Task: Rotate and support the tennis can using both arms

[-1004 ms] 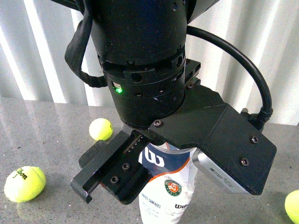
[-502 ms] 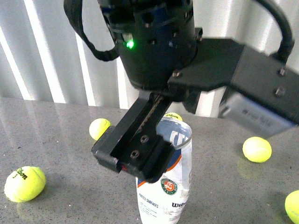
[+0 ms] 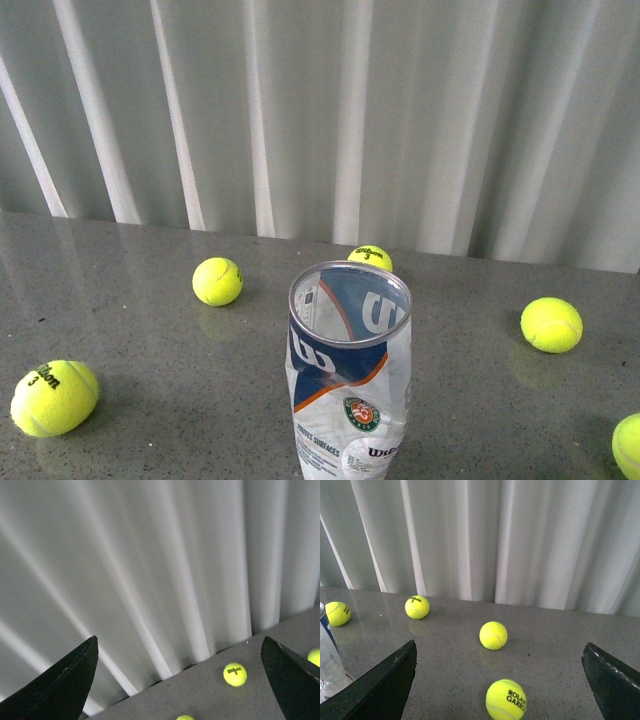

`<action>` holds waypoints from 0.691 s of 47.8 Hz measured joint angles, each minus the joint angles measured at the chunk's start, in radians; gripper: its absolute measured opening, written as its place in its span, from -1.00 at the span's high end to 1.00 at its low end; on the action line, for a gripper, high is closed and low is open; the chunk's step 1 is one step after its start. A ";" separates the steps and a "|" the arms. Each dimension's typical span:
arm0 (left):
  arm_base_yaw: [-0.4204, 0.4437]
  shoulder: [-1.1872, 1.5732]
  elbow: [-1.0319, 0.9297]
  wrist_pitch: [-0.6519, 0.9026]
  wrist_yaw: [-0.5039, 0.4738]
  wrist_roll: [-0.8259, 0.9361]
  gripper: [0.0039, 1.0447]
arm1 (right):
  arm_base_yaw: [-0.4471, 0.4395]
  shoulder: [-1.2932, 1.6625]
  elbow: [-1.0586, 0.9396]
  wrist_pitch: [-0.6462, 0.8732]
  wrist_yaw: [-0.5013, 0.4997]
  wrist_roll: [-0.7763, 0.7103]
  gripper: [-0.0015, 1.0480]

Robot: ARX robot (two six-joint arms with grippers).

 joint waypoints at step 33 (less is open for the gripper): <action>0.140 -0.590 -1.077 0.483 -0.320 -0.368 0.93 | 0.000 0.000 0.000 0.000 0.000 0.000 -0.87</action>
